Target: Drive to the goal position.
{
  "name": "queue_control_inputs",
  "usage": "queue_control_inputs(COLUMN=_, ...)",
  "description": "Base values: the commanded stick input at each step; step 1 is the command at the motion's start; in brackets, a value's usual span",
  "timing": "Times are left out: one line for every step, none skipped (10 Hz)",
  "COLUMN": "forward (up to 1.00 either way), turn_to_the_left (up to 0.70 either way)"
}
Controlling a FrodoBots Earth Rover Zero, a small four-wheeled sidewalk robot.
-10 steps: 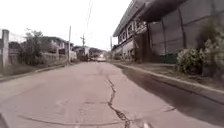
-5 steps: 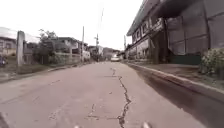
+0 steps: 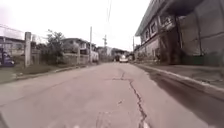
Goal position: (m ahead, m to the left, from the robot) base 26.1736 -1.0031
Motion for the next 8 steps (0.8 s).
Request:
queue_control_inputs(forward=0.7, turn_to_the_left=0.18)
queue_control_inputs(forward=0.7, turn_to_the_left=0.0)
queue_control_inputs(forward=0.7, turn_to_the_left=0.0)
queue_control_inputs(forward=0.7, turn_to_the_left=0.0)
queue_control_inputs(forward=0.7, turn_to_the_left=0.0)
queue_control_inputs(forward=0.7, turn_to_the_left=0.0)
queue_control_inputs(forward=0.7, turn_to_the_left=0.0)
queue_control_inputs(forward=0.7, turn_to_the_left=0.0)
